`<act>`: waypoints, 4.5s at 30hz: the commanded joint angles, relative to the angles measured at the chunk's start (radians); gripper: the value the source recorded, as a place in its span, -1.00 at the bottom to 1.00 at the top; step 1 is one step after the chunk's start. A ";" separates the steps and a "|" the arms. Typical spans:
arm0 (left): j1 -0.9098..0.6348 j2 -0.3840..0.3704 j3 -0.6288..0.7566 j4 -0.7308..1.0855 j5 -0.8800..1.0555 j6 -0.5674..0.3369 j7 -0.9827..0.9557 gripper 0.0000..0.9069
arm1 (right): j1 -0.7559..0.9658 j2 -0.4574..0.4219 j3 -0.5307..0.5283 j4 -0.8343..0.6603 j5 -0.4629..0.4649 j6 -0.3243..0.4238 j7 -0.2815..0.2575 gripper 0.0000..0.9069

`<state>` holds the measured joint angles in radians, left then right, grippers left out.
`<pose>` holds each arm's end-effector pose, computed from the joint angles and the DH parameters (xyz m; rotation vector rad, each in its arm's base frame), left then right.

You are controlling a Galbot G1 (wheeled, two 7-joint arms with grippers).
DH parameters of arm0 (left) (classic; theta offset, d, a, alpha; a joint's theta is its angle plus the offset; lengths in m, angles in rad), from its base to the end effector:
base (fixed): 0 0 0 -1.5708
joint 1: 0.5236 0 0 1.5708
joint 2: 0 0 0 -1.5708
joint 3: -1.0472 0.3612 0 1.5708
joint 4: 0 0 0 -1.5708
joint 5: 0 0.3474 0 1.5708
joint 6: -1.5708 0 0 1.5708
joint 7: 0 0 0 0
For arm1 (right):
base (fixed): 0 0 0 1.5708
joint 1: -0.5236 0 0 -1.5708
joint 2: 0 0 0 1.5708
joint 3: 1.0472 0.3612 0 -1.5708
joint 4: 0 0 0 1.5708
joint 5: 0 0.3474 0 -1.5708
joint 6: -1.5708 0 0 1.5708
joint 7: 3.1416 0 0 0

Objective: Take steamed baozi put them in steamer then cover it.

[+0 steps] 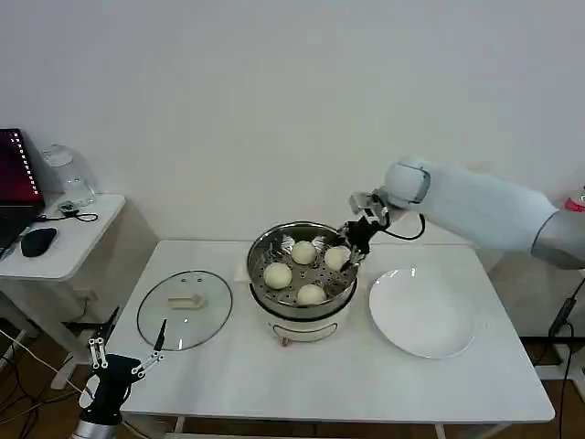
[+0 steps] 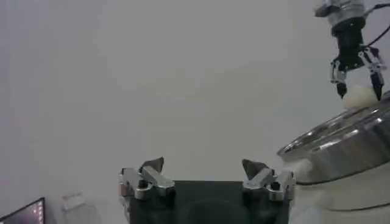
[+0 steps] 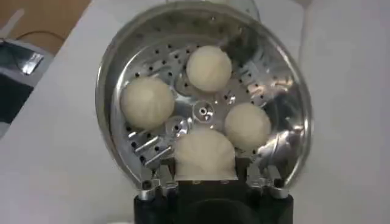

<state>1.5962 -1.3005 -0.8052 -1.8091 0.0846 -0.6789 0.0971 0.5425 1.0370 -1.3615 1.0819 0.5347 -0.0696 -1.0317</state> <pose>0.1493 0.1650 -0.3774 0.1447 2.6909 0.6721 0.6015 -0.0157 -0.0835 1.6425 -1.4613 1.3705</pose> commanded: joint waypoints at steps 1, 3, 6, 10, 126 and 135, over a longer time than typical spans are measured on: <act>0.000 0.000 0.001 -0.002 -0.001 0.001 0.001 1.00 | -0.015 0.026 -0.008 -0.025 -0.002 -0.002 0.001 0.42; 0.001 0.001 0.000 -0.003 -0.001 0.001 0.000 1.00 | -0.013 0.032 -0.008 -0.034 -0.004 0.000 -0.001 0.42; 0.003 0.004 -0.004 -0.003 -0.003 0.000 0.000 1.00 | -0.011 0.037 -0.008 -0.046 -0.006 0.001 -0.005 0.42; 0.006 0.002 -0.006 0.000 -0.005 -0.003 0.000 1.00 | -0.016 0.040 -0.004 -0.049 -0.003 0.002 -0.005 0.44; -0.231 0.135 0.174 0.342 1.012 0.199 -0.597 1.00 | -2.390 0.241 2.171 1.028 -0.006 0.362 1.087 1.00; -0.323 0.164 0.263 0.414 1.008 0.288 -0.547 1.00 | -2.395 0.264 2.159 1.022 -0.029 0.360 1.078 1.00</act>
<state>1.3754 -1.1584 -0.6273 -1.4875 1.0352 -0.4955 -0.4676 -1.8355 1.2788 0.7956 2.1051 0.5326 0.2858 0.0499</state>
